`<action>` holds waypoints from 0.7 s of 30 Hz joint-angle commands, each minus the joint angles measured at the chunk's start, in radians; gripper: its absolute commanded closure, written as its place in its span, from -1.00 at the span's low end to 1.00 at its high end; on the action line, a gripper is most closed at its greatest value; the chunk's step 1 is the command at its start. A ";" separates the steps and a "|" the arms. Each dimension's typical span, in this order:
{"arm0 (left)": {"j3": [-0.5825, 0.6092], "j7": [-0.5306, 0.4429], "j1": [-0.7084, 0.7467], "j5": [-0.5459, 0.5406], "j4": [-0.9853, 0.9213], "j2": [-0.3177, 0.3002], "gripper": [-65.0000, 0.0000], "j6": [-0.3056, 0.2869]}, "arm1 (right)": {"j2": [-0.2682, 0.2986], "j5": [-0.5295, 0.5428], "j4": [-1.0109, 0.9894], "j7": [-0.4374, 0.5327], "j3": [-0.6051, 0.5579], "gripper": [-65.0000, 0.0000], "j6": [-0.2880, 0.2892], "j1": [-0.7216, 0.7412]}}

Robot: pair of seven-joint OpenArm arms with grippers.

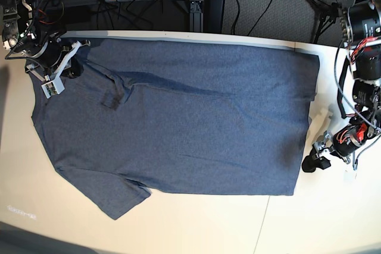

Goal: Fold the T-shirt properly
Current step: 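Release the shirt with the left gripper and move it to the hem corner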

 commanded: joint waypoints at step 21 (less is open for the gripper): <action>-0.001 -0.077 -0.154 -0.011 -0.298 0.113 -0.18 -0.026 | 0.016 -0.019 -0.003 -0.061 0.004 1.00 0.001 -0.006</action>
